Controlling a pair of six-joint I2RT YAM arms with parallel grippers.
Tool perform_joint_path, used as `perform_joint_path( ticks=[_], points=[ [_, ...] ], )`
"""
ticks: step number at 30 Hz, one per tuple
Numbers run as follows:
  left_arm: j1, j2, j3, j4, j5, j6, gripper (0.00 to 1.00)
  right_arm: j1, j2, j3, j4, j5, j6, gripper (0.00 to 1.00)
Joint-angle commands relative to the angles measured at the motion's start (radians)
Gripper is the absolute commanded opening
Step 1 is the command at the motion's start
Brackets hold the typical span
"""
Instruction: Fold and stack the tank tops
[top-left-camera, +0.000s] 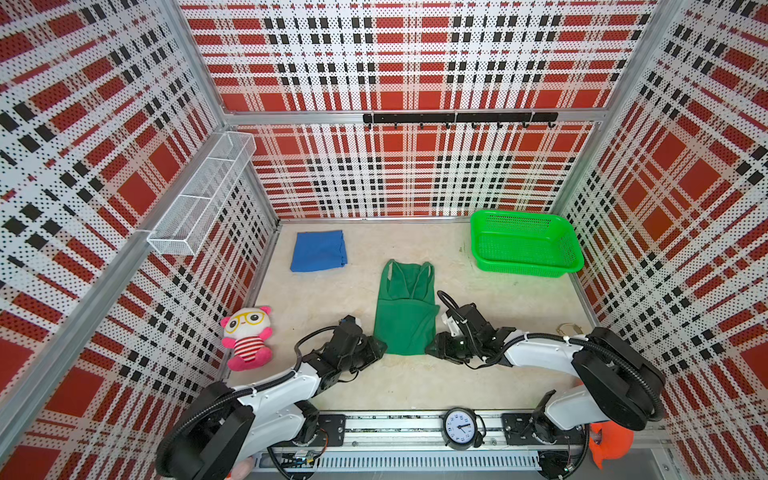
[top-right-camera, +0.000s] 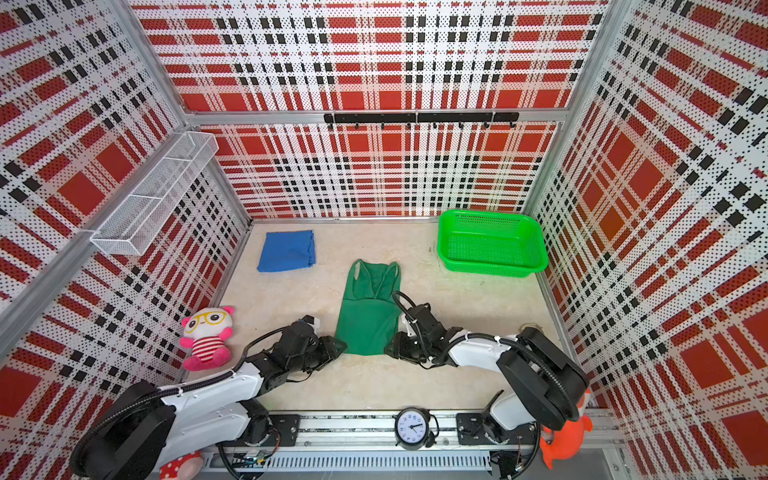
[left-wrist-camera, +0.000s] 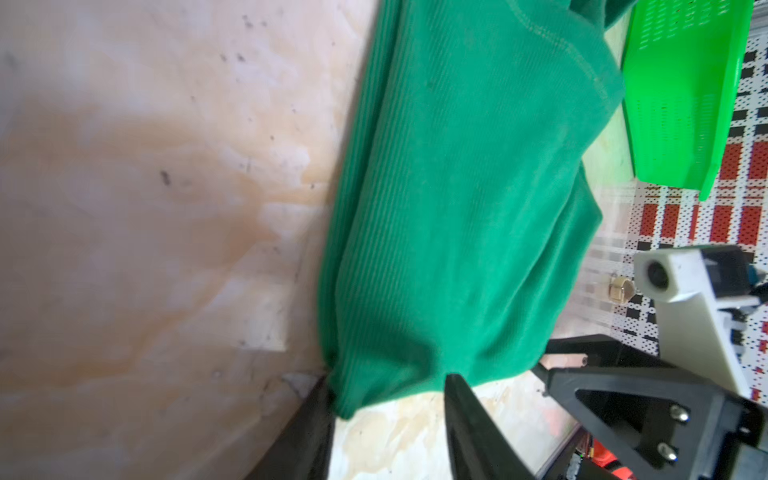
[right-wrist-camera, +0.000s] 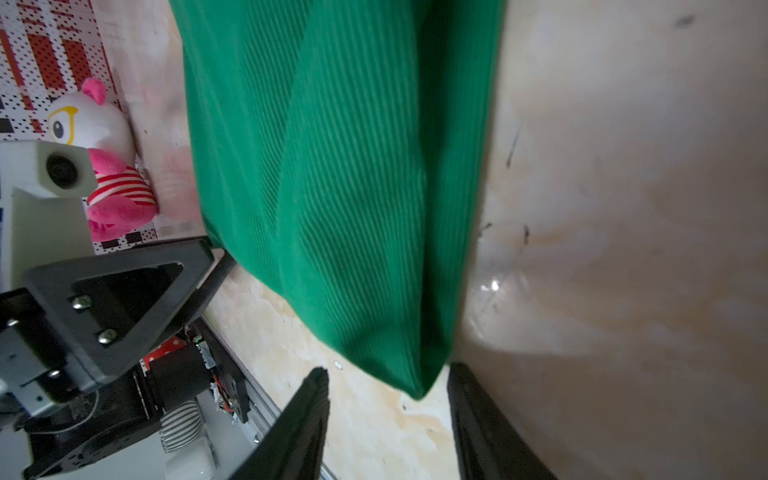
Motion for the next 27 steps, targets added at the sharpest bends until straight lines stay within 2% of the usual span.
perform_joint_path(
  ticks=[1, 2, 7, 9, 12, 13, 17, 21, 27],
  points=[
    [-0.003, 0.026, -0.03, -0.064, -0.009, -0.001, 0.42, 0.01, 0.032, -0.025, 0.026, 0.047, 0.031, 0.47],
    [-0.001, 0.028, -0.026, -0.072, -0.013, 0.004, 0.4, 0.01, 0.034, -0.025, 0.021, 0.056, 0.031, 0.45],
    [0.007, 0.026, -0.001, -0.126, -0.042, 0.038, 0.25, 0.01, 0.019, -0.022, -0.022, 0.086, 0.02, 0.2],
    [0.009, 0.018, 0.007, -0.144, -0.052, 0.043, 0.14, 0.01, 0.006, -0.011, -0.067, 0.101, 0.004, 0.1],
    [0.01, -0.003, 0.011, -0.159, -0.066, 0.04, 0.01, 0.01, -0.028, 0.003, -0.159, 0.129, -0.029, 0.03],
    [0.008, -0.01, 0.011, -0.163, -0.069, 0.039, 0.0, 0.01, -0.039, 0.004, -0.19, 0.139, -0.04, 0.01],
    [-0.014, -0.045, 0.012, -0.187, -0.081, 0.018, 0.0, 0.01, -0.078, 0.0, -0.285, 0.153, -0.077, 0.0],
    [-0.099, -0.095, 0.028, -0.249, -0.115, -0.04, 0.0, 0.033, -0.12, 0.008, -0.367, 0.145, -0.103, 0.0],
    [-0.221, -0.218, 0.104, -0.408, -0.202, -0.136, 0.0, 0.063, -0.217, 0.11, -0.591, 0.152, -0.192, 0.0]
  ],
)
